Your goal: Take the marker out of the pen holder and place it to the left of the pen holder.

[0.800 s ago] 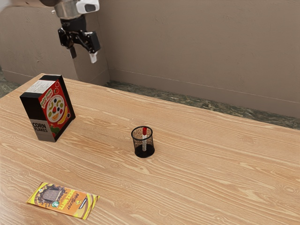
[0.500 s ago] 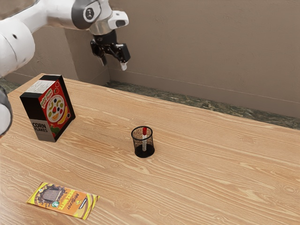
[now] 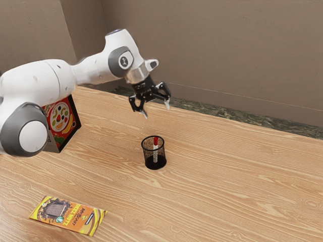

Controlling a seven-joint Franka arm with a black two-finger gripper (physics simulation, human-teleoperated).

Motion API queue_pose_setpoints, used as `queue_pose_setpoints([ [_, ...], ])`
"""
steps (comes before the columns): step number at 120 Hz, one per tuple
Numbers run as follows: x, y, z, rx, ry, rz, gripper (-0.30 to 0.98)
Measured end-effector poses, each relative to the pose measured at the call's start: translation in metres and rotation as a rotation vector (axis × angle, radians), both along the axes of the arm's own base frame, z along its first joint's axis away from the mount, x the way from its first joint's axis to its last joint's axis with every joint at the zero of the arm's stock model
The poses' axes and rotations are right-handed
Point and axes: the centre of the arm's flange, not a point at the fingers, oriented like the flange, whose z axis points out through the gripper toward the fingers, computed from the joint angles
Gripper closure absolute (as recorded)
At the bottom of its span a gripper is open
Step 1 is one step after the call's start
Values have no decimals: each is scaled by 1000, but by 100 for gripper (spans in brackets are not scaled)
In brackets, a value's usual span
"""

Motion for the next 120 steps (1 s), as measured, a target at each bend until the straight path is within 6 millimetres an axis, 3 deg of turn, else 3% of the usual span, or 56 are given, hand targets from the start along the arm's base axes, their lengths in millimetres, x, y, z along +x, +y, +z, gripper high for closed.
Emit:
queue_pose_setpoints([
  [30,-21,-17,-19,-122,279,163,0],
  [43,-31,-23,-37,-145,384,226,0],
  [74,-45,-29,-62,-152,530,348,0],
  [120,-46,-19,-65,-134,592,474,45],
])
